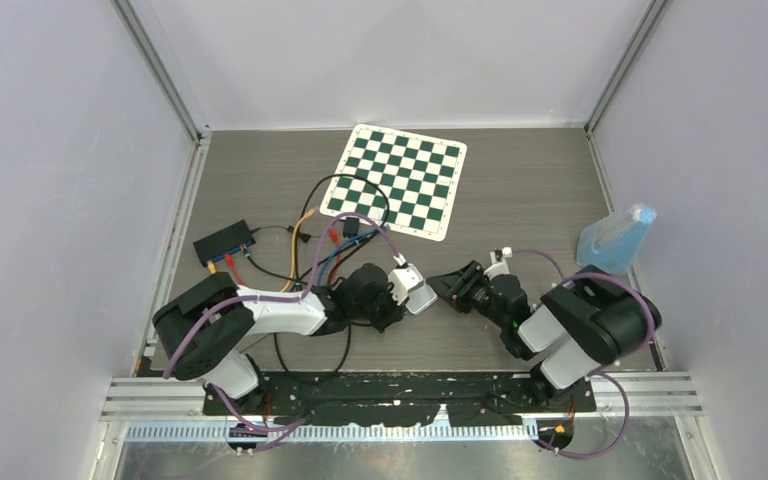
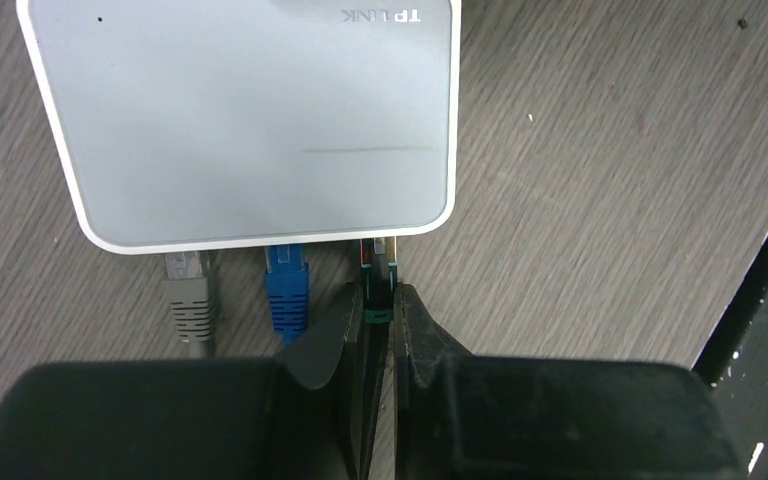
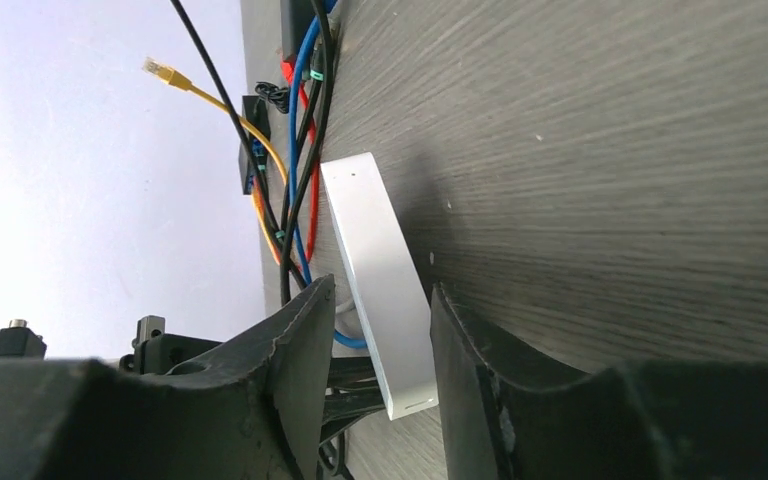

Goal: Insert the plug into the switch port
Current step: Insert the connector into the switch port, then reset both arms

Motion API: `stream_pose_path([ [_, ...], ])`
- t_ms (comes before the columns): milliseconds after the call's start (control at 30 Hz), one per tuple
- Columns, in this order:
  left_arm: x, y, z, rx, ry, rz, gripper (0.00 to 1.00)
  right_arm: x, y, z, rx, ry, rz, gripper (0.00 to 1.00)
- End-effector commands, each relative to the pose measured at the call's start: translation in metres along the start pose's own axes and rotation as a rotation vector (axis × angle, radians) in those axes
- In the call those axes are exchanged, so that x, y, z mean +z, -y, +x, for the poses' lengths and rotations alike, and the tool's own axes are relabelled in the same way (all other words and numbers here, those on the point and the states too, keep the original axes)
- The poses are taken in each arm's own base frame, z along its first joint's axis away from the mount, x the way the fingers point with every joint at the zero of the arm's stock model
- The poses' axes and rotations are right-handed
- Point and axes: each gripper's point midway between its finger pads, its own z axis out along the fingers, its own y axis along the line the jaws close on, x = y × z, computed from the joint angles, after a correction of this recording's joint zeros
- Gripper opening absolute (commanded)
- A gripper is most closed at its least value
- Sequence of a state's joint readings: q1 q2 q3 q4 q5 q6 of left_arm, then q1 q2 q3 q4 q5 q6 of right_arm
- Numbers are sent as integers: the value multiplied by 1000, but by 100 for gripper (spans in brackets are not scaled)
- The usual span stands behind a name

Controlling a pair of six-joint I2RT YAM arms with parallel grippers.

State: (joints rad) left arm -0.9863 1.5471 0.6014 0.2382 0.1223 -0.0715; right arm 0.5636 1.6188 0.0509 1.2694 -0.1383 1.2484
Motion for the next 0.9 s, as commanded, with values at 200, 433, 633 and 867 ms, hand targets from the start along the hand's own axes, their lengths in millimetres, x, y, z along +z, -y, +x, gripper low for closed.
stream_pose_path([
  [200, 9, -6, -63, 4, 241, -37, 0, -17, -8, 5, -216, -142, 208, 55],
  [433, 9, -3, -73, -10, 261, -22, 0, -36, -20, -36, -405, -18, 328, 63],
  [633, 8, -1, -75, -15, 253, -12, 0, -55, -30, -72, -574, 66, 454, 68],
  [867, 13, 1, -66, -37, 222, 2, 6, -79, -46, -105, -706, 167, 529, 75],
])
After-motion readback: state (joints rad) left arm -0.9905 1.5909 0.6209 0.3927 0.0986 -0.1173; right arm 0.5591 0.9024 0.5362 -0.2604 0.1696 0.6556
